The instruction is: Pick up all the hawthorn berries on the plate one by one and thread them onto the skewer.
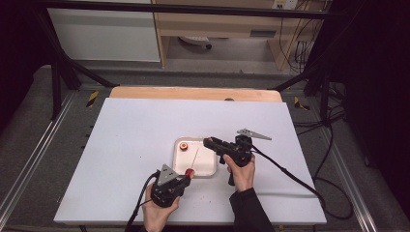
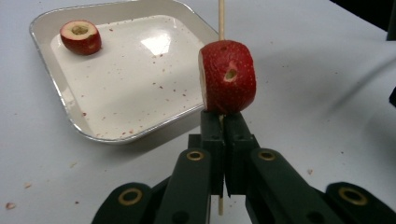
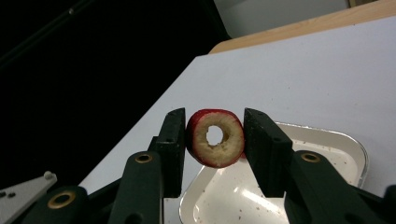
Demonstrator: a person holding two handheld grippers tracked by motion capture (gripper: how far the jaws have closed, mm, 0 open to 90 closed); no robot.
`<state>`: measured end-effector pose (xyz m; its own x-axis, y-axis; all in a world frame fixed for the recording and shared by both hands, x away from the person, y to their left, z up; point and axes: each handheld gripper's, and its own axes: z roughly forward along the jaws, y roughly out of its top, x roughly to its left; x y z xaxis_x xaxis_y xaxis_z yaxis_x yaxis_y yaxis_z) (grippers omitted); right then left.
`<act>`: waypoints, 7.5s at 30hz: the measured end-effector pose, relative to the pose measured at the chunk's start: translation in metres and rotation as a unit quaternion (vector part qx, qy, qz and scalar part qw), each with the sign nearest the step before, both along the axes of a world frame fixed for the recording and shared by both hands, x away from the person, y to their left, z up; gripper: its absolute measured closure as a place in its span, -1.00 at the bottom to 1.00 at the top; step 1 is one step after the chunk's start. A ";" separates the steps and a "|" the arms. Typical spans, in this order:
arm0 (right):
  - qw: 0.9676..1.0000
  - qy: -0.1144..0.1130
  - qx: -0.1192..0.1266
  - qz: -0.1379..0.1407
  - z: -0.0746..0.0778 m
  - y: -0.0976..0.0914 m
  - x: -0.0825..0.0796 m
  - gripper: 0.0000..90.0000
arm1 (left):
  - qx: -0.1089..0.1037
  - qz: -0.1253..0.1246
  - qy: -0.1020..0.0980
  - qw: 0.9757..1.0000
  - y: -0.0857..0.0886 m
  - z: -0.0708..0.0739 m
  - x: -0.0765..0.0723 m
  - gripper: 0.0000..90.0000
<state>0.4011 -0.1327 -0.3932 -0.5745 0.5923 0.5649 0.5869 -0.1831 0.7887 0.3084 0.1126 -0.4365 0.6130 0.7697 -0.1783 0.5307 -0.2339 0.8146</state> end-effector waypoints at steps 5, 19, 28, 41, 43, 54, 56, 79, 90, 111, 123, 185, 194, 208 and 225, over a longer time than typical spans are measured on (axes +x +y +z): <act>0.999 -0.016 0.026 -0.020 0.000 0.003 -0.001 0.35 | -0.014 0.003 0.002 1.000 -0.007 -0.001 -0.002 0.96; 0.996 -0.039 0.072 -0.040 -0.002 0.008 -0.007 0.35 | -0.038 0.010 0.008 0.999 -0.020 0.001 0.000 0.96; 0.995 -0.044 0.080 -0.040 -0.005 0.011 -0.010 0.35 | -0.050 0.012 0.013 0.999 -0.022 0.000 0.003 0.96; 0.995 -0.045 0.084 -0.032 -0.007 0.013 -0.012 0.35 | -0.060 0.014 0.019 0.998 -0.021 0.000 0.004 0.96; 0.995 -0.046 0.082 -0.029 -0.007 0.013 -0.012 0.35 | -0.067 0.014 0.021 0.997 -0.020 0.000 0.005 0.96; 0.996 -0.052 0.074 -0.024 -0.010 0.015 -0.016 0.35 | -0.089 0.020 0.026 0.995 -0.023 -0.001 0.004 0.96; 0.996 -0.047 0.073 -0.025 -0.009 0.014 -0.017 0.35 | -0.089 0.022 0.018 0.996 -0.024 -0.001 0.003 0.96; 0.996 -0.041 0.068 -0.046 -0.012 0.018 -0.024 0.36 | -0.102 0.050 0.014 0.993 -0.031 0.000 0.004 0.97; 0.997 -0.033 0.051 -0.043 -0.005 0.012 -0.026 0.37 | -0.102 0.040 -0.003 0.994 -0.030 0.000 0.005 0.97; 0.997 -0.037 0.063 -0.029 -0.009 0.012 -0.024 0.36 | -0.104 0.040 -0.026 0.993 -0.025 -0.002 -0.001 0.97; 0.999 -0.021 0.026 0.019 -0.005 0.004 -0.018 0.36 | -0.068 0.023 -0.039 0.997 -0.018 -0.006 -0.002 0.97; 0.991 -0.041 -0.125 0.036 -0.004 0.001 -0.012 -0.58 | -0.030 0.056 -0.040 0.997 0.030 -0.002 -0.003 0.96; 0.963 -0.024 -0.248 0.107 0.006 0.021 0.011 -0.71 | -0.009 0.047 -0.028 0.998 0.062 -0.004 -0.004 0.96; 0.914 0.009 -0.372 0.161 0.007 0.079 0.059 -0.59 | 0.010 0.051 -0.019 0.998 0.086 -0.006 -0.004 0.96; 0.901 0.060 -0.398 0.164 -0.009 0.114 0.090 -0.22 | 0.019 0.045 -0.013 0.999 0.090 -0.009 -0.002 0.96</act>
